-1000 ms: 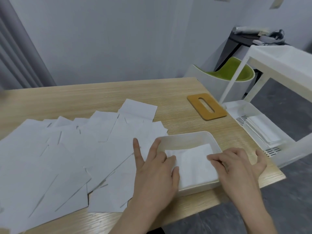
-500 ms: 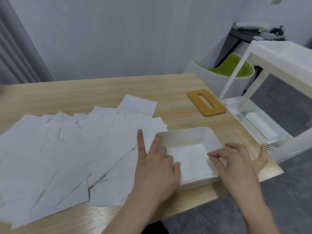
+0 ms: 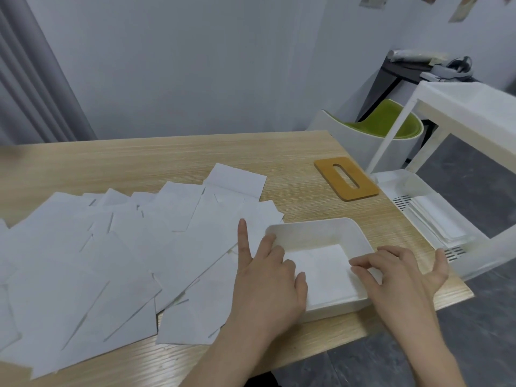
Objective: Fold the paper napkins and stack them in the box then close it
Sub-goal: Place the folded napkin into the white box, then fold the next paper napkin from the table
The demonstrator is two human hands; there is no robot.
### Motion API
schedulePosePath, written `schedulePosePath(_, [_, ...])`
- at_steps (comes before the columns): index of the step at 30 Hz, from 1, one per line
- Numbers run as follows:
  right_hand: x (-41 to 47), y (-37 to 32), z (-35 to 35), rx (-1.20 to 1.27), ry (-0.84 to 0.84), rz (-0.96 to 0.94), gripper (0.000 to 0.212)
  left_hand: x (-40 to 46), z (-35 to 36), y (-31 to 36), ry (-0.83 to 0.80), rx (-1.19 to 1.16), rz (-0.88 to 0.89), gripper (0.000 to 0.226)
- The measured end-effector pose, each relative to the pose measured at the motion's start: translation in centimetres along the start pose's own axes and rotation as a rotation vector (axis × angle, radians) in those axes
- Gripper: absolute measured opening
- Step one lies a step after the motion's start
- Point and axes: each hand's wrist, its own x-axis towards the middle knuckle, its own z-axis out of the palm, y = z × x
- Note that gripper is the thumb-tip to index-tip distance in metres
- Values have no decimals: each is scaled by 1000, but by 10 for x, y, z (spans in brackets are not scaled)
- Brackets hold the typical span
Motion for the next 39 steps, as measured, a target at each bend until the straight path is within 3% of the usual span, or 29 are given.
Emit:
schedulePosePath(3, [-1,-2,-1,16,18,-11,6,-2,0,-4,28,-110,16,60])
schedulePosePath(6, [-3,-10,-2,48,78,-24,11,-8,1,-13,161,-381,22,39])
schedulePosePath(9, [-5,-25,-3,132,94,-68,14,-16,1,-28,262,-551,-46,38])
schedulePosePath(14, [-8,-58,2,314,86,-171,18,-33,-6,-64,278,-646,-213,36])
schedulePosePath(22, [-10,-124,16,505,3,-348,22,-65,-26,-116,253,-585,-399,30])
schedulePosePath(39, [-22,-227,72,447,-213,-562,21,-140,-51,-218,339,-428,-700,29])
